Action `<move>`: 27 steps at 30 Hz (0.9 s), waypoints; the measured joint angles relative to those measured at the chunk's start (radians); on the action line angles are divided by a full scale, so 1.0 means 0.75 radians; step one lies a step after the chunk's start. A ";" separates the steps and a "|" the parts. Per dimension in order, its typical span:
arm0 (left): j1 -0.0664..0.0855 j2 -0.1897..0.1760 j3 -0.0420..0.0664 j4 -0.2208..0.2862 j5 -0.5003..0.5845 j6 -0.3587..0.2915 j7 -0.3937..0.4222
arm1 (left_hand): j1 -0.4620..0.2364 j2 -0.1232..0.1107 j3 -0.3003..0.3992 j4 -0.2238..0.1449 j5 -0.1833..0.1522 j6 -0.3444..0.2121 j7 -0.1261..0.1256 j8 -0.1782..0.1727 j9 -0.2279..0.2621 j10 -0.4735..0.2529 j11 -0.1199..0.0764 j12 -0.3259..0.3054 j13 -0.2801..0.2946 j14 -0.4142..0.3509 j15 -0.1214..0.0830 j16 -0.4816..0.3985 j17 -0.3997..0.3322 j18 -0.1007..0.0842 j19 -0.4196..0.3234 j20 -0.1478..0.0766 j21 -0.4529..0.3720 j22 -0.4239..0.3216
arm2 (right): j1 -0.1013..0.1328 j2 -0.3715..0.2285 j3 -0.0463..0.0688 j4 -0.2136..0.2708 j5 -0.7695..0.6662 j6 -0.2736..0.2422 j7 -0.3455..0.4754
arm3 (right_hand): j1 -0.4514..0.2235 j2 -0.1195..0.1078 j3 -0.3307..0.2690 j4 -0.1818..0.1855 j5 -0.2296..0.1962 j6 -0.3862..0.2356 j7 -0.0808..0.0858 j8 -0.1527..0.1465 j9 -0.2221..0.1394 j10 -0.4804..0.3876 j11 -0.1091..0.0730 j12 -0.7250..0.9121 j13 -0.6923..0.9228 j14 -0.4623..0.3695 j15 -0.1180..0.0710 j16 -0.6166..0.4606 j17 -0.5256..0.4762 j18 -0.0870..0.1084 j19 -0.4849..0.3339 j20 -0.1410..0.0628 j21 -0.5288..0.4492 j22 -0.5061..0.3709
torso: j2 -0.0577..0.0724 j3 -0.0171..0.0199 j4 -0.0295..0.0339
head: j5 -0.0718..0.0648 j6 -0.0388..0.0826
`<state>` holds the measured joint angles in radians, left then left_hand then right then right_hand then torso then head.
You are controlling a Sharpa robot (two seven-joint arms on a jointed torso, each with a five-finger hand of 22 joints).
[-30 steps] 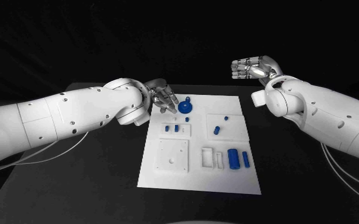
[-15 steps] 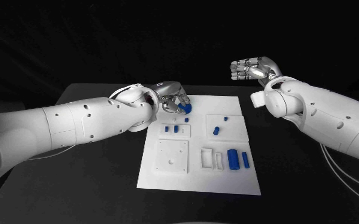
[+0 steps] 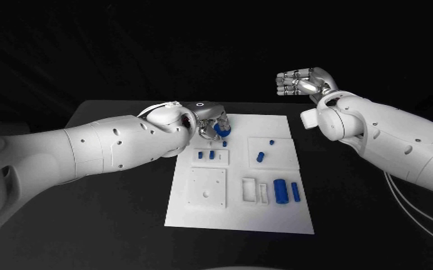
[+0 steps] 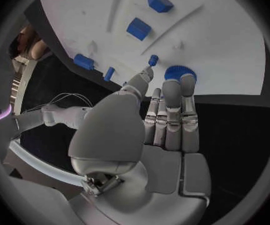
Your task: Assemble the parts on the task board
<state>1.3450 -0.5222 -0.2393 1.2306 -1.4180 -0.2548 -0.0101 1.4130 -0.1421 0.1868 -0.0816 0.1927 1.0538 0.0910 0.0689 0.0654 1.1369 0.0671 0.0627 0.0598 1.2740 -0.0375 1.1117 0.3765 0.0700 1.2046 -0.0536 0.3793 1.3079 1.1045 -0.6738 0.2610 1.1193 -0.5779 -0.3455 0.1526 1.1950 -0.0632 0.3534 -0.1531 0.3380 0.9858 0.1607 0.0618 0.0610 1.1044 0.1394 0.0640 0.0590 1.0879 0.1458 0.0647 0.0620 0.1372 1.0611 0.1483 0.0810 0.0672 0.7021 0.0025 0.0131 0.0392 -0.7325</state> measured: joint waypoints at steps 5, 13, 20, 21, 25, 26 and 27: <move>-0.010 0.018 0.000 -0.021 -0.029 0.036 0.007 | 0.007 0.007 0.000 0.000 0.000 0.000 0.000 0.000 0.000 -0.018 0.001 0.000 0.000 0.012 -0.002 0.014 -0.008 0.000 0.000 0.000 0.000 0.000 | 0.000 0.000 0.000 0.001 0.000 0.000 0.000 | 0.000 0.000 0.000 0.000 0.000 0.000 0.000 0.000 0.000 0.000 0.000 0.000 0.000 0.000 0.000 0.000 0.000 0.000 0.000 0.000 0.000 0.000 | -0.001 0.0000 0.0005 | -0.001 -0.001; -0.022 0.032 0.000 -0.038 -0.054 0.073 0.020 | 0.002 0.013 0.030 0.011 0.000 0.000 0.000 0.000 0.000 0.066 -0.013 0.000 0.000 0.019 -0.009 0.033 -0.013 0.000 0.005 -0.005 0.010 0.000 | 0.000 0.000 0.000 0.002 0.000 0.000 0.000 | 0.000 0.000 0.000 0.000 0.000 0.000 0.000 0.000 0.000 0.000 0.000 0.000 0.000 0.000 0.000 0.000 0.000 0.000 0.000 0.000 0.000 0.000 | -0.001 -0.0001 0.0009 | -0.004 -0.003; -0.030 0.041 0.000 -0.049 -0.064 0.083 0.030 | 0.002 0.013 0.061 0.012 0.000 0.022 0.002 0.000 0.000 0.081 -0.015 0.000 0.000 0.024 -0.005 0.035 -0.017 0.000 0.005 -0.005 0.023 0.000 | 0.000 0.000 0.000 0.005 0.000 0.000 0.000 | 0.000 0.000 0.000 0.000 0.000 0.000 0.000 0.000 0.000 0.000 0.000 0.000 0.000 0.000 0.000 0.000 0.000 0.000 0.000 0.000 0.000 0.000 | -0.001 0.0001 0.0014 | -0.007 -0.004; -0.031 0.041 0.000 -0.051 -0.064 0.084 0.031 | 0.002 0.013 0.063 0.015 0.000 0.022 0.002 0.000 0.000 0.081 -0.015 0.000 0.000 0.024 -0.005 0.035 -0.017 0.000 0.005 -0.005 0.027 0.000 | 0.000 0.000 0.000 0.006 0.000 0.000 0.000 | 0.000 0.000 0.000 0.000 0.000 0.000 0.000 0.000 0.000 0.000 0.000 0.000 0.000 0.000 0.000 0.000 0.000 0.000 0.000 0.000 0.000 0.000 | -0.001 0.0001 0.0014 | -0.007 -0.005; -0.038 0.046 0.000 -0.061 -0.066 0.086 0.036 | -0.004 0.019 0.076 0.017 0.000 0.044 0.000 0.000 0.000 0.100 -0.021 0.000 0.000 0.029 -0.009 0.035 -0.018 0.000 0.005 -0.005 0.031 0.000 | 0.000 0.000 0.000 0.006 0.000 0.000 0.000 | 0.000 0.000 0.000 0.000 0.000 0.000 0.000 0.000 0.000 0.000 0.000 0.000 0.000 0.000 0.000 0.000 0.000 0.000 0.000 0.000 0.000 0.000 | -0.001 0.0003 0.0012 | -0.009 -0.007; -0.040 0.048 0.000 -0.065 -0.067 0.086 0.038 | -0.004 0.019 0.077 0.018 0.000 0.050 -0.002 0.000 0.000 0.103 -0.023 0.000 0.000 0.029 -0.009 0.039 -0.018 0.000 0.005 -0.005 0.031 0.000 | 0.000 -0.001 0.000 0.007 0.000 0.000 0.000 | 0.000 0.000 0.000 0.000 0.000 0.000 0.000 0.000 0.000 0.000 0.000 0.000 0.000 0.000 0.000 0.000 0.000 0.000 0.000 0.000 0.000 0.000 | -0.001 0.0003 0.0012 | -0.009 -0.007; -0.042 0.051 0.000 -0.071 -0.067 0.086 0.040 | -0.009 0.023 0.078 0.019 0.000 0.054 0.000 0.000 0.000 0.112 -0.022 0.000 0.000 0.036 -0.009 0.040 -0.018 0.000 0.010 -0.010 0.036 0.000 | 0.000 -0.001 0.000 0.007 0.000 0.000 -0.001 | 0.000 0.000 0.000 0.000 0.000 0.000 0.000 0.000 0.000 0.000 0.000 0.000 0.000 0.000 0.000 0.000 0.000 0.000 0.000 0.000 0.000 0.000 | -0.002 0.0003 0.0010 | -0.009 -0.007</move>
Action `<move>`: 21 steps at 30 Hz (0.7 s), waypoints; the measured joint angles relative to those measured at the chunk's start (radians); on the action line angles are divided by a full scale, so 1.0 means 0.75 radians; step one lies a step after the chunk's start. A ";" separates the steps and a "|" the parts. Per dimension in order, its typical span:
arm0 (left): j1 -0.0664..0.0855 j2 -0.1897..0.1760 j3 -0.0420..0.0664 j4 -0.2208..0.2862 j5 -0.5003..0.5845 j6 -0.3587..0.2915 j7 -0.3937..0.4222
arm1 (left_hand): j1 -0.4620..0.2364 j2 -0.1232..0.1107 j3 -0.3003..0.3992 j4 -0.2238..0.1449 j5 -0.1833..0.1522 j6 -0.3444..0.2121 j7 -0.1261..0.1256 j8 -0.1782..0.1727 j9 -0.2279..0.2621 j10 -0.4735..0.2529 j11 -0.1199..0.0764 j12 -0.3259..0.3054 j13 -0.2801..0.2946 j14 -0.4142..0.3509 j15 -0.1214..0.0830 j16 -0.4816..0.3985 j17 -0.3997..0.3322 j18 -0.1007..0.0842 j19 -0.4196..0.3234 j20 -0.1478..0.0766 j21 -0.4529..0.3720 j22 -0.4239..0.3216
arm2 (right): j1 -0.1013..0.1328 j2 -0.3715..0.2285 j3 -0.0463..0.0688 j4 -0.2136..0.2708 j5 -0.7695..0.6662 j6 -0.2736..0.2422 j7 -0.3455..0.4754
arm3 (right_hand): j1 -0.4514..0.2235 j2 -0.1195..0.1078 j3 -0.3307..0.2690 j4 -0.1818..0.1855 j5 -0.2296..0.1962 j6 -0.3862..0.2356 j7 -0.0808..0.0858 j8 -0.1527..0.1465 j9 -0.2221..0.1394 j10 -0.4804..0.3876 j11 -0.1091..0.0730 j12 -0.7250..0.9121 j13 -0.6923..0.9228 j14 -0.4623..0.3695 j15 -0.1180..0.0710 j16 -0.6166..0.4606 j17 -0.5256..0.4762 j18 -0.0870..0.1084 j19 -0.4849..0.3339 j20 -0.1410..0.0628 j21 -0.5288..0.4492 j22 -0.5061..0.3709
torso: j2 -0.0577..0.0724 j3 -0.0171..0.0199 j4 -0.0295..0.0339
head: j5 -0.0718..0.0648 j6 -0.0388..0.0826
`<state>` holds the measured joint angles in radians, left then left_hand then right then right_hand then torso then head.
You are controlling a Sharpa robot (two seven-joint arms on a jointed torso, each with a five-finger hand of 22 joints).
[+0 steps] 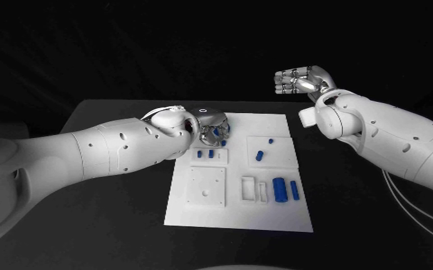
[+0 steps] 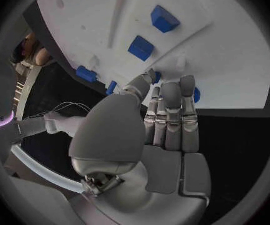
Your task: Assemble the parts on the task board
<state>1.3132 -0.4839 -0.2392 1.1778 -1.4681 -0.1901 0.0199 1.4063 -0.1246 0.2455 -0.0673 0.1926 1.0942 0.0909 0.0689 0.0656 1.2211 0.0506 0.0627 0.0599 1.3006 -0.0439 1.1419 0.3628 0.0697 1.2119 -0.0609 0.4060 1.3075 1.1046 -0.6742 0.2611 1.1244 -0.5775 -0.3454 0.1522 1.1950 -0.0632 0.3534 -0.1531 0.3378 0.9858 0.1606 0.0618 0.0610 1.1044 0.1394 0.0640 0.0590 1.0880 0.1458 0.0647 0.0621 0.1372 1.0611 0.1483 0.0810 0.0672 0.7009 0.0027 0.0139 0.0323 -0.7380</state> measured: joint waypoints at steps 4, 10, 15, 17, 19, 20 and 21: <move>-0.009 0.010 0.000 -0.014 0.000 -0.003 0.011 | -0.004 0.004 0.012 0.005 0.000 0.008 0.000 0.000 0.000 0.006 -0.003 0.000 0.000 0.008 -0.001 0.006 0.000 0.000 0.003 0.002 0.011 0.000 | 0.000 0.000 0.000 0.002 0.000 0.000 0.000 | 0.000 0.000 0.000 0.000 0.000 0.000 0.000 0.000 0.000 0.000 0.000 0.000 0.000 0.000 0.000 0.000 0.000 0.000 0.000 0.000 0.000 0.000 | 0.000 0.0000 -0.0001 | -0.001 -0.001; -0.013 0.019 0.000 -0.031 0.001 -0.010 0.025 | -0.010 0.010 0.018 0.003 0.000 0.013 -0.005 0.000 0.000 0.006 -0.003 0.000 0.000 0.017 -0.001 0.006 0.000 0.000 0.005 0.005 0.015 0.000 | 0.000 -0.001 0.000 0.005 0.000 0.001 -0.001 | 0.000 0.000 0.000 0.000 0.000 0.000 0.000 0.000 0.000 0.000 0.000 0.000 0.000 0.000 0.000 0.000 0.000 0.000 0.000 0.000 0.000 0.000 | 0.001 -0.0003 -0.0008 | -0.002 -0.002; -0.015 0.031 0.000 -0.045 0.003 -0.012 0.034 | -0.016 0.016 0.022 0.007 0.000 0.023 -0.005 0.000 0.000 0.011 -0.008 0.000 0.000 0.017 -0.001 0.006 0.000 0.000 0.005 0.005 0.021 0.000 | 0.000 -0.001 0.000 0.007 0.000 0.001 -0.001 | 0.000 0.000 0.000 0.000 0.000 0.000 0.000 0.000 0.000 0.000 0.000 0.000 0.000 0.000 0.000 0.000 0.000 0.000 0.000 0.000 0.000 0.000 | 0.000 0.0000 0.0000 | -0.002 -0.003; -0.017 0.036 0.000 -0.048 0.003 -0.012 0.037 | -0.016 0.016 0.025 0.010 0.000 0.025 -0.002 0.000 0.000 0.014 -0.005 0.000 0.000 0.017 -0.001 0.006 0.000 0.000 0.005 0.005 0.021 0.000 | 0.000 -0.001 0.000 0.007 0.000 0.001 -0.001 | 0.000 0.000 0.000 0.000 0.000 0.000 0.000 0.000 0.000 0.000 0.000 0.000 0.000 0.000 0.000 0.000 0.000 0.000 0.000 0.000 0.000 0.000 | 0.000 0.0001 0.0001 | -0.002 -0.004; -0.019 0.039 0.000 -0.050 0.004 -0.012 0.039 | -0.016 0.016 0.026 0.011 0.000 0.027 0.000 0.000 0.000 0.016 -0.003 0.000 0.000 0.017 -0.001 0.006 0.000 0.000 0.005 0.005 0.021 0.000 | 0.000 0.000 0.000 0.007 0.000 0.001 -0.001 | 0.000 0.000 0.000 0.000 0.000 0.000 0.000 0.000 0.000 0.000 0.000 0.000 0.000 0.000 0.000 0.000 0.000 0.000 0.000 0.000 0.000 0.000 | 0.000 0.0001 0.0000 | -0.002 -0.004; -0.020 0.041 0.000 -0.052 0.004 -0.011 0.041 | -0.016 0.016 0.026 0.011 0.000 0.027 0.000 0.000 0.000 0.016 -0.003 0.000 0.000 0.017 -0.001 0.006 0.000 0.000 0.005 0.005 0.021 0.000 | 0.000 0.000 0.000 0.007 0.000 0.001 -0.001 | 0.000 0.000 0.000 0.000 0.000 0.000 0.000 0.000 0.000 0.000 0.000 0.000 0.000 0.000 0.000 0.000 0.000 0.000 0.000 0.000 0.000 0.000 | 0.000 0.0000 0.0000 | -0.002 -0.004; -0.021 0.043 0.000 -0.053 0.005 -0.011 0.041 | -0.016 0.016 0.026 0.011 0.000 0.030 -0.002 0.000 0.000 0.019 -0.006 0.000 0.000 0.017 -0.001 0.006 0.000 0.000 0.005 0.005 0.021 0.000 | 0.000 0.000 0.000 0.007 0.000 0.001 -0.001 | 0.000 0.000 0.000 0.000 0.000 0.000 0.000 0.000 0.000 0.000 0.000 0.000 0.000 0.000 0.000 0.000 0.000 0.000 0.000 0.000 0.000 0.000 | 0.000 0.0000 -0.0001 | -0.001 -0.004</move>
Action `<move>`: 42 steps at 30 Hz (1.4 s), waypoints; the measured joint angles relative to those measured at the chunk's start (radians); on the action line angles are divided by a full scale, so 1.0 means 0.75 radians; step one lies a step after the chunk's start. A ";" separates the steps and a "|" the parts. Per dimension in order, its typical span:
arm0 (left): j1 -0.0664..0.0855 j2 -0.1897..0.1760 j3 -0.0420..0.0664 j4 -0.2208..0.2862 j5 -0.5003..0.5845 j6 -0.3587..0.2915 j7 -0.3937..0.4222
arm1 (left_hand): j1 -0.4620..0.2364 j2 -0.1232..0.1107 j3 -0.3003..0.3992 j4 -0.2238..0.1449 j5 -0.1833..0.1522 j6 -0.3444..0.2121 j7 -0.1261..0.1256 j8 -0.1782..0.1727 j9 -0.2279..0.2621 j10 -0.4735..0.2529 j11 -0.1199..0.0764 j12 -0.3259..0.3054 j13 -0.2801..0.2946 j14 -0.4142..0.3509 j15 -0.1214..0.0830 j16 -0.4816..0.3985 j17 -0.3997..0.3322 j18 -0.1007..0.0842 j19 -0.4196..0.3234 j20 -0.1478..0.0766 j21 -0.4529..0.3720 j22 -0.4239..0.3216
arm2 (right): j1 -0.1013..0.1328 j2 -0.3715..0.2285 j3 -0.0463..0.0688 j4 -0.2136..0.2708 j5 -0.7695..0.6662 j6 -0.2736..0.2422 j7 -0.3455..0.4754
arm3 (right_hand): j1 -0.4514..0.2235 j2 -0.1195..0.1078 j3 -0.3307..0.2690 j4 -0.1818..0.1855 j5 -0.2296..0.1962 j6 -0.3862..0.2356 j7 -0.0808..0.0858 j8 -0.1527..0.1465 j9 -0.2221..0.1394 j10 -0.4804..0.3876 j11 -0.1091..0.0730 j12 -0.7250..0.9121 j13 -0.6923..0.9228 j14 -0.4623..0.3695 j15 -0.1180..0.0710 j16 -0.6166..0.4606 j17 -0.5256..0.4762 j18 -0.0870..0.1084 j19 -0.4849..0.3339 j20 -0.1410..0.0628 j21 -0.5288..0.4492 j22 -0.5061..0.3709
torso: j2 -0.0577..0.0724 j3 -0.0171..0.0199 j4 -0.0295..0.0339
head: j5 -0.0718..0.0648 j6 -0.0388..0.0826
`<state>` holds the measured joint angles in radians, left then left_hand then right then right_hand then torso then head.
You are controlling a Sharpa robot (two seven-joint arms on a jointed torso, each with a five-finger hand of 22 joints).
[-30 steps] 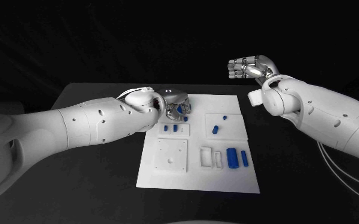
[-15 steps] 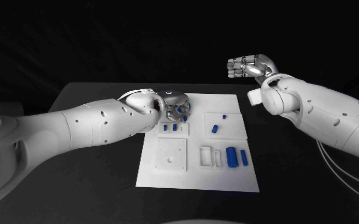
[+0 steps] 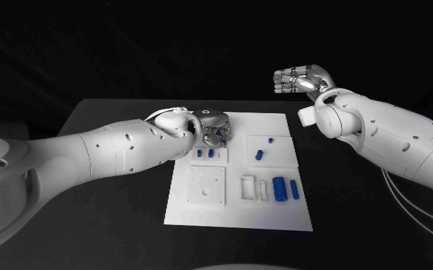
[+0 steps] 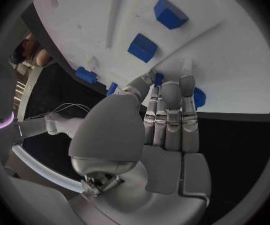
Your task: Assemble the parts on the task board
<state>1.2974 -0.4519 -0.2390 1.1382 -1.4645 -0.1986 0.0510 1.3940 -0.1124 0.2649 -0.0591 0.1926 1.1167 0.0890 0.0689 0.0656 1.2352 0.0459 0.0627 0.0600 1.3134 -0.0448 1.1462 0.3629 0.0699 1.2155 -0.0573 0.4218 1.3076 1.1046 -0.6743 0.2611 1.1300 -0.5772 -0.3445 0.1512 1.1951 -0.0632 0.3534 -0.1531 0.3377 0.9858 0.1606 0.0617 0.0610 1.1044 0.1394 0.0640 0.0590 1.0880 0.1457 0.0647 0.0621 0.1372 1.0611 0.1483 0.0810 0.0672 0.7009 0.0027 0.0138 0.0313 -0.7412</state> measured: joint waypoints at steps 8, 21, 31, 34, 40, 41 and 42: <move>-0.002 0.005 0.001 -0.017 0.004 0.002 0.004 | 0.009 0.034 0.000 0.000 0.000 0.061 0.001 0.000 0.000 0.060 -0.011 0.000 -0.001 0.012 0.003 0.011 0.003 0.000 0.000 0.000 0.021 0.001 | 0.000 0.000 0.000 0.000 0.000 0.001 0.000 | 0.000 0.000 0.000 0.000 -0.001 0.000 0.000 0.000 0.000 0.000 0.000 0.000 0.000 0.000 0.000 0.000 0.000 0.000 0.000 0.000 0.000 0.000 | 0.000 0.0001 0.0000 | -0.001 0.000; -0.002 0.006 0.002 -0.038 0.010 0.005 0.004 | 0.034 0.072 -0.015 -0.053 0.016 0.084 0.001 0.000 0.000 0.085 -0.014 -0.010 -0.003 0.021 0.003 0.015 0.007 0.020 0.000 0.000 0.064 0.000 | 0.000 0.000 0.000 -0.001 0.000 0.001 -0.001 | 0.000 0.000 0.000 0.000 -0.001 0.000 0.000 0.000 0.000 0.000 0.000 0.000 0.000 0.002 -0.002 0.000 0.000 0.000 0.000 0.000 0.000 0.000 | -0.001 0.0001 0.0005 | -0.003 0.001; -0.001 -0.002 0.003 -0.037 0.012 0.002 0.009 | 0.043 0.080 -0.018 -0.079 0.018 0.124 0.000 0.000 0.001 0.121 -0.017 -0.009 -0.003 0.038 -0.005 0.021 0.010 0.020 -0.003 -0.003 0.083 0.000 | 0.000 -0.001 0.000 -0.001 0.000 0.002 -0.001 | 0.000 0.000 0.000 0.000 -0.001 0.000 0.000 0.000 0.000 0.000 0.000 0.000 0.000 0.002 -0.002 0.000 0.000 0.000 0.000 0.000 0.000 0.000 | -0.001 -0.0004 0.0003 | -0.004 -0.001; -0.002 -0.008 0.003 -0.034 0.013 -0.003 0.014 | 0.049 0.086 -0.023 -0.089 0.023 0.126 -0.002 0.000 0.001 0.125 -0.021 -0.009 -0.003 0.043 -0.009 0.021 0.010 0.020 -0.003 -0.003 0.093 0.000 | 0.000 -0.001 0.000 -0.001 0.000 0.002 -0.001 | 0.000 0.000 0.000 0.000 -0.001 0.000 0.000 0.000 0.000 0.000 0.000 0.000 0.000 0.002 -0.002 0.000 0.000 0.000 0.000 0.000 0.000 0.000 | -0.001 -0.0003 0.0003 | -0.004 0.000; -0.004 -0.029 0.002 -0.017 0.014 -0.016 0.022 | 0.048 0.093 -0.024 -0.096 0.023 0.133 0.000 0.000 0.001 0.125 -0.021 -0.011 -0.003 0.046 -0.012 0.021 0.010 0.019 -0.008 -0.007 0.093 0.000 | 0.000 -0.002 0.000 0.000 0.000 0.002 0.000 | 0.000 0.000 0.000 0.000 -0.001 0.000 0.000 0.000 0.000 0.000 0.000 0.000 0.000 0.002 -0.002 0.000 0.000 0.000 0.000 0.000 0.000 0.000 | -0.001 -0.0005 0.0004 | -0.004 0.001; -0.004 -0.036 0.002 -0.010 0.014 -0.020 0.024 | 0.048 0.096 -0.027 -0.101 0.023 0.133 0.000 0.000 0.001 0.125 -0.021 -0.013 -0.003 0.047 -0.014 0.019 0.010 0.019 -0.008 -0.007 0.093 0.000 | 0.000 -0.002 0.000 0.000 0.000 0.002 0.000 | 0.000 0.000 0.000 0.000 -0.001 0.000 0.000 0.000 0.000 0.000 0.000 0.000 0.000 0.002 -0.002 0.000 0.000 0.000 0.000 0.000 0.000 0.000 | -0.001 -0.0005 0.0006 | -0.004 0.001; -0.005 -0.039 0.002 -0.007 0.015 -0.022 0.025 | 0.048 0.096 -0.026 -0.104 0.023 0.133 0.000 0.000 0.001 0.125 -0.021 -0.014 -0.003 0.048 -0.014 0.015 0.010 0.019 -0.008 -0.007 0.093 0.000 | 0.000 -0.002 0.000 0.000 0.000 0.002 0.000 | 0.000 0.000 0.000 0.000 -0.001 0.000 0.000 0.000 0.000 0.000 0.000 0.000 0.000 0.002 -0.002 0.000 0.000 0.000 0.000 0.000 0.000 0.000 | -0.001 -0.0005 0.0008 | -0.004 0.002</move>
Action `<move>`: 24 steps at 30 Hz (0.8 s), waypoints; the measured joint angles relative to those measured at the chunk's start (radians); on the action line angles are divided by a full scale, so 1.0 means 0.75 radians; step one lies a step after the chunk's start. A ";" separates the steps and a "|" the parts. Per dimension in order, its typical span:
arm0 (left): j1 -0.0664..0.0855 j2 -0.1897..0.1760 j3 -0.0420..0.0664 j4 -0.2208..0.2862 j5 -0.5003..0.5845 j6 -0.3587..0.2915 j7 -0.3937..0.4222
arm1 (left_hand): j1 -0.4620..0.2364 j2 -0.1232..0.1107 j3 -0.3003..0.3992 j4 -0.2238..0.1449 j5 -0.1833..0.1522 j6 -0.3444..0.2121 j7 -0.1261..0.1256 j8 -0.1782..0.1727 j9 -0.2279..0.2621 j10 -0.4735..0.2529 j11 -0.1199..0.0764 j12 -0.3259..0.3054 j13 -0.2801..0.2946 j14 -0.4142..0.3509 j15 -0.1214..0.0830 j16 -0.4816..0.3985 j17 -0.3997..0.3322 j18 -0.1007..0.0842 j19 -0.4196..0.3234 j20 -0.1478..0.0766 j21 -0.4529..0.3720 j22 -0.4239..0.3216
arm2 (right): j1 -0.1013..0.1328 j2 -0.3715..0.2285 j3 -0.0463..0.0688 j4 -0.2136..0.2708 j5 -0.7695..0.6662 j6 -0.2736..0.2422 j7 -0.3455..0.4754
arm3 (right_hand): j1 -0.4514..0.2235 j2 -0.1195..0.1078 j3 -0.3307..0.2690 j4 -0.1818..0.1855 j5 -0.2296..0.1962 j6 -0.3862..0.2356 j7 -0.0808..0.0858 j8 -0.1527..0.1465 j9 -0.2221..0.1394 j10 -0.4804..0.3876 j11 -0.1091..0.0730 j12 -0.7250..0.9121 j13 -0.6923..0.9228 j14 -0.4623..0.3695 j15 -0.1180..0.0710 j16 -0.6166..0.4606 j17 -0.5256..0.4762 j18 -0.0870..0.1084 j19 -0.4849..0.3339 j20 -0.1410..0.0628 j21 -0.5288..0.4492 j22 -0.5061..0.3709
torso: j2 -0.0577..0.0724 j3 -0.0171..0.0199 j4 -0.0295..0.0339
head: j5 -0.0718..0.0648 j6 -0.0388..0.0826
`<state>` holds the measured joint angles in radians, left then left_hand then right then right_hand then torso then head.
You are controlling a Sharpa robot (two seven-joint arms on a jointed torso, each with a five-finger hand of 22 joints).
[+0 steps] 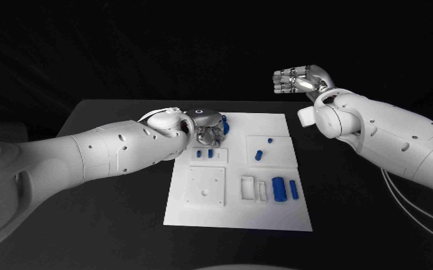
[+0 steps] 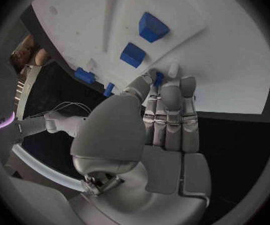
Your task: Assemble the parts on the task board
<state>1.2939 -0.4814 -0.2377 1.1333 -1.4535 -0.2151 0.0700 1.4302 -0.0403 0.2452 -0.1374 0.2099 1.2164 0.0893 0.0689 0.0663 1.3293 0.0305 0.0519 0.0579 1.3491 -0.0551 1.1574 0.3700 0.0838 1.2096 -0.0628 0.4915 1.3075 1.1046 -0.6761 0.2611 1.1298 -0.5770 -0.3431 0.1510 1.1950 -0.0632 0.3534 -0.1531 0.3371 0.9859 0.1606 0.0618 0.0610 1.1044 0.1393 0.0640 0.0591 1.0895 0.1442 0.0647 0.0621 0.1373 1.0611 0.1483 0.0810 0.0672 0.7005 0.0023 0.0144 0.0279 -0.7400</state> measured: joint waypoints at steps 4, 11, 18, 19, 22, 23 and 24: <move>-0.002 -0.025 0.005 0.029 0.005 -0.011 0.006 | -0.001 0.002 0.000 0.000 0.000 0.000 0.000 0.000 0.000 0.000 0.000 0.002 0.000 0.000 0.000 0.000 0.000 0.000 0.000 0.000 0.000 0.000 | 0.000 -0.001 0.000 0.000 0.000 0.000 0.000 | 0.000 0.000 0.000 0.000 0.005 0.000 0.000 0.000 0.000 0.000 0.000 0.000 0.000 0.000 0.000 0.000 0.000 0.000 0.000 0.000 0.000 0.000 | 0.000 0.0001 0.0009 | 0.000 0.000; -0.002 -0.062 0.056 0.081 0.016 -0.030 0.015 | 0.000 0.003 -0.003 -0.005 -0.002 0.000 0.000 0.000 0.000 0.005 0.004 0.005 0.000 0.000 0.000 -0.006 0.000 -0.008 0.002 -0.007 0.005 0.000 | 0.000 -0.002 0.000 0.000 0.000 0.000 0.000 | 0.000 0.000 0.000 0.000 0.006 0.000 0.000 0.000 0.000 0.000 0.000 0.000 0.000 0.000 0.000 0.000 0.000 0.000 0.000 0.000 0.000 0.000 | 0.000 -0.0008 0.0018 | 0.002 0.001; -0.001 -0.114 0.089 0.135 0.024 -0.034 0.016 | 0.000 0.003 0.000 -0.007 -0.003 0.000 0.000 0.000 0.000 0.005 0.004 0.005 0.000 0.000 0.000 -0.006 0.000 -0.009 0.000 -0.010 0.005 0.000 | 0.000 -0.005 0.000 0.000 0.000 0.000 0.001 | 0.000 0.000 0.000 0.000 0.006 0.000 0.000 0.000 0.000 0.000 0.000 0.000 0.000 0.000 0.000 0.000 0.000 0.000 0.000 0.000 0.000 0.000 | 0.000 -0.0008 0.0015 | 0.005 0.001; -0.001 -0.122 0.091 0.141 0.025 -0.034 0.015 | 0.000 0.003 -0.004 -0.011 -0.003 0.000 0.000 0.000 0.000 0.005 0.004 0.005 0.000 0.000 0.000 -0.011 0.000 -0.009 0.000 -0.010 0.005 0.000 | 0.000 -0.006 0.000 0.000 0.000 0.001 0.001 | 0.000 0.000 0.000 0.000 0.006 0.000 0.000 0.000 0.000 0.000 0.000 0.000 0.000 0.000 0.000 0.000 0.000 0.000 0.000 0.000 0.000 0.000 | 0.000 -0.0008 0.0015 | 0.005 0.001; -0.001 -0.146 0.095 0.158 0.028 -0.031 0.013 | 0.000 0.003 -0.004 -0.011 -0.003 0.000 0.000 0.000 0.000 0.005 0.004 0.005 0.000 0.000 0.000 -0.012 0.000 -0.010 0.000 -0.010 0.005 0.000 | 0.000 -0.008 0.000 0.000 0.000 0.001 0.001 | 0.000 0.000 0.000 0.000 0.006 0.000 0.000 0.000 0.000 0.000 0.000 0.000 0.000 0.000 0.000 0.000 0.000 0.000 0.000 0.000 0.000 0.000 | 0.000 -0.0003 0.0015 | 0.006 0.001; -0.001 -0.152 0.095 0.162 0.028 -0.030 0.013 | 0.000 0.003 -0.004 -0.011 -0.003 0.000 0.000 0.000 0.000 0.005 0.004 0.005 0.000 0.000 0.000 -0.011 0.000 -0.010 0.000 -0.009 0.005 0.000 | 0.000 -0.009 0.000 0.000 0.000 0.001 0.001 | 0.000 0.000 0.000 0.000 0.006 0.000 0.000 0.000 0.000 0.000 0.000 0.000 0.000 0.000 0.000 0.000 0.000 0.000 0.000 0.000 0.000 0.000 | 0.000 -0.0003 0.0015 | 0.006 0.001; -0.001 -0.158 0.096 0.165 0.029 -0.028 0.012 | 0.000 0.003 -0.004 -0.011 -0.003 0.000 0.000 0.000 0.000 0.005 0.004 0.005 0.000 0.000 0.000 -0.011 0.000 -0.010 0.000 -0.009 0.005 0.000 | 0.000 -0.010 0.000 0.000 0.000 0.001 0.001 | 0.000 0.000 0.000 0.000 0.006 0.000 0.000 0.000 0.000 0.000 0.000 0.000 0.000 0.000 0.000 0.000 0.000 0.000 0.000 0.000 0.000 0.000 | 0.000 -0.0003 0.0015 | 0.005 0.000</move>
<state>1.2933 -0.5999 -0.1660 1.2573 -1.4316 -0.2364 0.0789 1.4302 -0.0382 0.2423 -0.1456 0.2078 1.2164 0.0892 0.0689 0.0662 1.3328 0.0338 0.0557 0.0579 1.3492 -0.0551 1.1488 0.3698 0.0764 1.2097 -0.0699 0.4954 1.3073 1.1045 -0.6835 0.2611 1.1301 -0.5769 -0.3425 0.1514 1.1950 -0.0632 0.3534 -0.1531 0.3418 0.9859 0.1606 0.0618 0.0610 1.1044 0.1394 0.0640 0.0590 1.0896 0.1442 0.0647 0.0621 0.1372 1.0611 0.1483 0.0810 0.0672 0.7005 0.0021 0.0155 0.0320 -0.7399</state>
